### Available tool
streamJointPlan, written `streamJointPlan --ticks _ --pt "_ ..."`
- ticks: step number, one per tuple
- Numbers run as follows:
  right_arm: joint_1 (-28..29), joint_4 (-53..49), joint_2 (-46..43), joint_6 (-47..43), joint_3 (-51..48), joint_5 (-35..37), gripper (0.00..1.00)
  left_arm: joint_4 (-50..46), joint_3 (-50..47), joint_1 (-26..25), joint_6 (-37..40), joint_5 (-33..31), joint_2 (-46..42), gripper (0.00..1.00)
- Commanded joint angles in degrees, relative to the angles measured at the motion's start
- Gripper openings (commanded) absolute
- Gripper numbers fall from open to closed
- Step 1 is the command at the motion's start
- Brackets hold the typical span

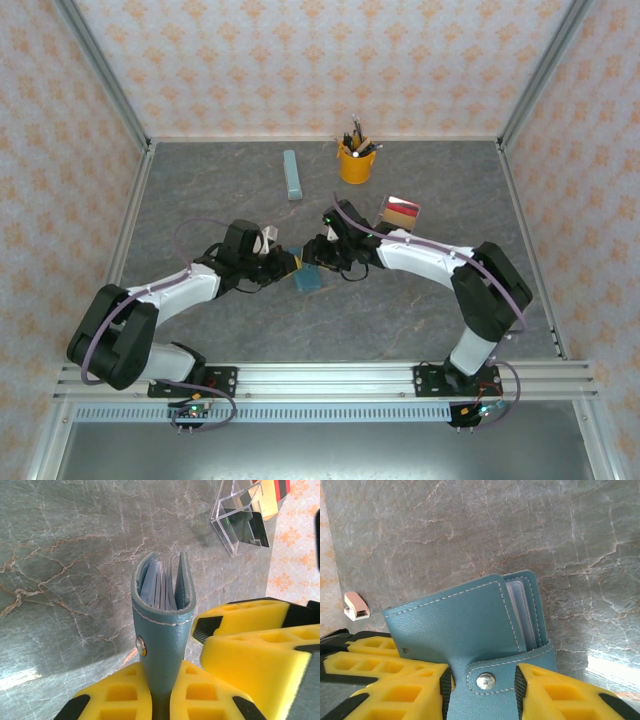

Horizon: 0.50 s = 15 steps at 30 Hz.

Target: Take the credit cards out of the card holder

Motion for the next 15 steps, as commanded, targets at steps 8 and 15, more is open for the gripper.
streamJointPlan --ticks 8,15 --pt "-0.2 0.6 3.1 1.0 1.3 -3.3 0.41 1.3 1.6 -0.7 2.0 1.2 -2.2 0.00" --pt "-0.2 -1.1 3.4 0.7 1.6 -2.1 0.42 1.5 1.6 -0.8 2.2 1.0 -2.9 0.00"
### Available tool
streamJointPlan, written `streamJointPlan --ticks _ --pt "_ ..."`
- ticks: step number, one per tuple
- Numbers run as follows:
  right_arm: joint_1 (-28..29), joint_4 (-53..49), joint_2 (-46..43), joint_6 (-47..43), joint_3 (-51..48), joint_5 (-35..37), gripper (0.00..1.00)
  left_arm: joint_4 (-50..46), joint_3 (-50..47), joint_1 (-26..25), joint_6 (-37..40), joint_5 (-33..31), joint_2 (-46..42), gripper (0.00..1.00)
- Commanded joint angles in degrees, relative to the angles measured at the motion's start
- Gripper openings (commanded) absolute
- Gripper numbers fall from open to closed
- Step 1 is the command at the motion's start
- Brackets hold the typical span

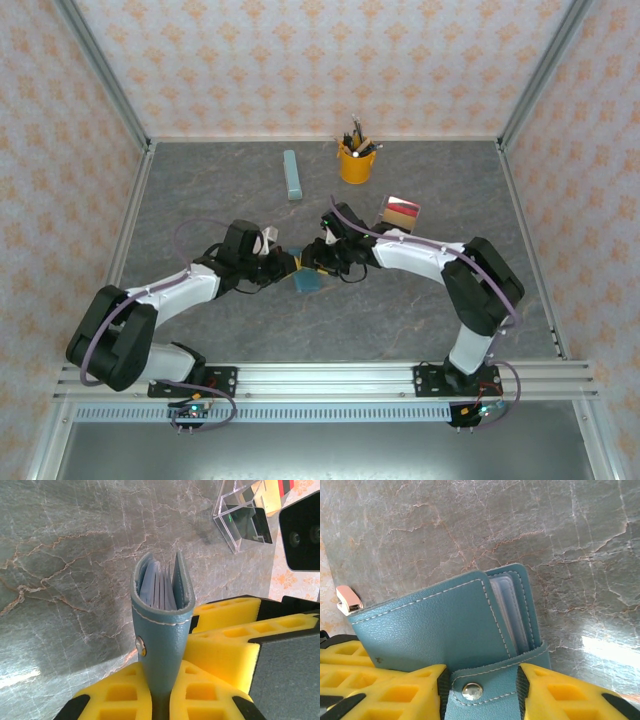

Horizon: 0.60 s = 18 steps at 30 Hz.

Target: Take the credit cards out of the card holder

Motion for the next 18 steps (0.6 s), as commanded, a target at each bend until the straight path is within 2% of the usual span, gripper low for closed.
streamJointPlan --ticks 1,8,18 --pt "0.1 -1.7 1.1 0.0 1.7 0.9 0.41 2.3 1.6 -0.6 1.4 1.1 -2.6 0.00" --pt "0.1 -5.8 2.2 -0.8 1.9 3.9 0.34 1.6 1.7 -0.6 1.3 -0.9 -3.5 0.00" --pt "0.1 -15.4 2.9 -1.8 3.3 13.2 0.21 0.3 1.8 -0.6 1.3 -3.6 -3.7 0.00"
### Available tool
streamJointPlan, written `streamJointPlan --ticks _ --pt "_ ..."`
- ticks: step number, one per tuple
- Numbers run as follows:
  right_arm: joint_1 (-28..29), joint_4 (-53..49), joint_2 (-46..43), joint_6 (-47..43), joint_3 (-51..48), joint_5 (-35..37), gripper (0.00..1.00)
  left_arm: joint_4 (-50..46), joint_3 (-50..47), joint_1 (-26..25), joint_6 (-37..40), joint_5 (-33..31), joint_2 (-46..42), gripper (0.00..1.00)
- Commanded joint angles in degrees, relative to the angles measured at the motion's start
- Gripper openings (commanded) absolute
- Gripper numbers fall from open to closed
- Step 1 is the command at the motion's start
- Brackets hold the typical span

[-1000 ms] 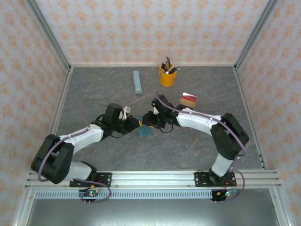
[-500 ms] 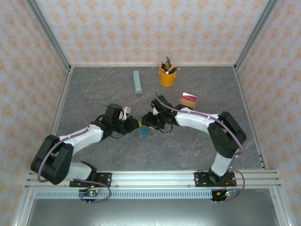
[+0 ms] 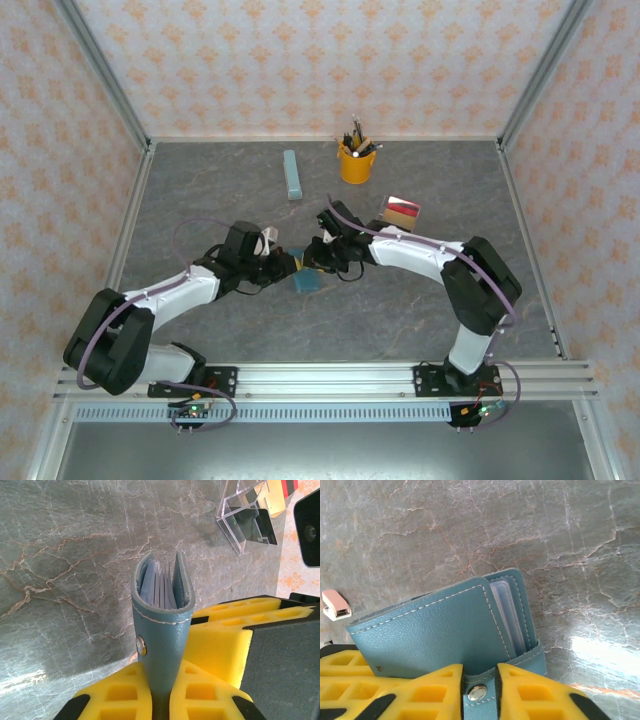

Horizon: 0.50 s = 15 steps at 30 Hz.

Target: Take the credit cards out of the card holder

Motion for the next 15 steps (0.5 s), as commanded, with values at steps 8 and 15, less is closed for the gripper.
streamJointPlan --ticks 8,15 --pt "-0.8 -13.5 2.1 -0.4 1.0 11.9 0.17 1.1 2.1 0.4 0.7 -1.1 -1.9 0.00" --pt "-0.8 -19.9 2.3 0.8 4.4 16.3 0.14 1.0 2.3 0.3 0.9 -1.0 -1.4 0.00"
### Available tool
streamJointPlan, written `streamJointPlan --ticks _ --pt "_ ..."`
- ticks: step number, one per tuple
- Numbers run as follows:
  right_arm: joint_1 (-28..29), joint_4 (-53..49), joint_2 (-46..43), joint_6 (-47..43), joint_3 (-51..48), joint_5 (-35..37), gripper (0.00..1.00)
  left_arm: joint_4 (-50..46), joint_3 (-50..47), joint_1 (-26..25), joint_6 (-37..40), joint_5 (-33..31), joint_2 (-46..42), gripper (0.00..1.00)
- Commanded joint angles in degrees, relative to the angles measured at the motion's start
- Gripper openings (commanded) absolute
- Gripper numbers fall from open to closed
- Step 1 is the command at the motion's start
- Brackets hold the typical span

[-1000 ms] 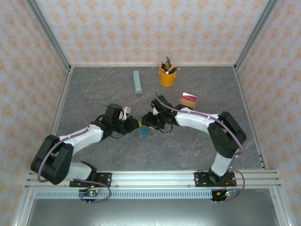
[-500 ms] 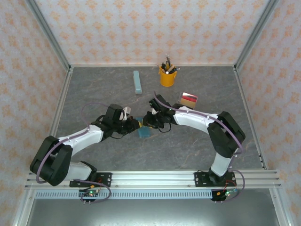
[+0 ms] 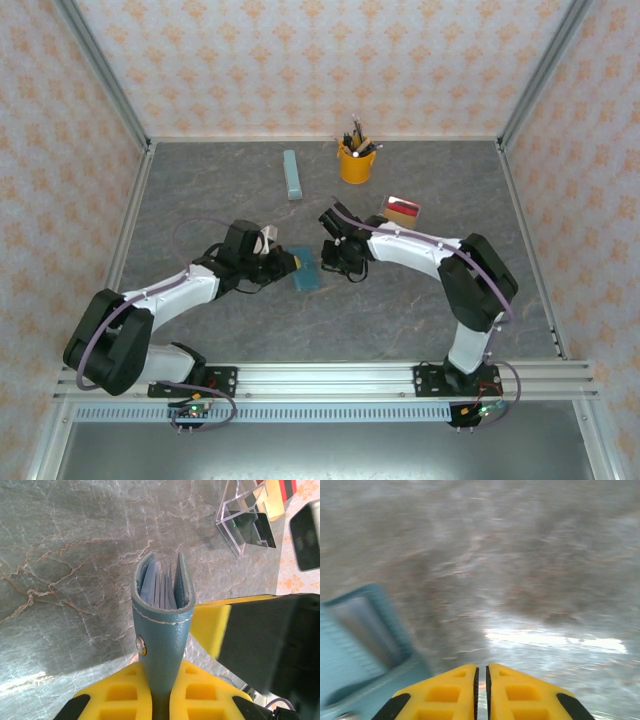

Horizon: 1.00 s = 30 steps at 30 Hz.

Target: Take the credit cards out of the card holder

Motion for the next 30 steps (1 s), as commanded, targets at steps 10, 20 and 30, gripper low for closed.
streamJointPlan --ticks 10,20,30 --pt "0.0 3.9 -4.4 10.2 3.7 -7.4 0.43 1.4 2.1 0.3 3.2 0.7 0.0 0.00" --pt "0.9 6.7 1.2 17.6 6.5 -14.0 0.49 3.1 2.4 0.1 3.8 0.7 0.5 0.00" --pt "1.1 4.8 3.8 19.6 4.4 -13.4 0.33 5.4 1.9 0.1 1.9 -1.1 -0.4 0.00"
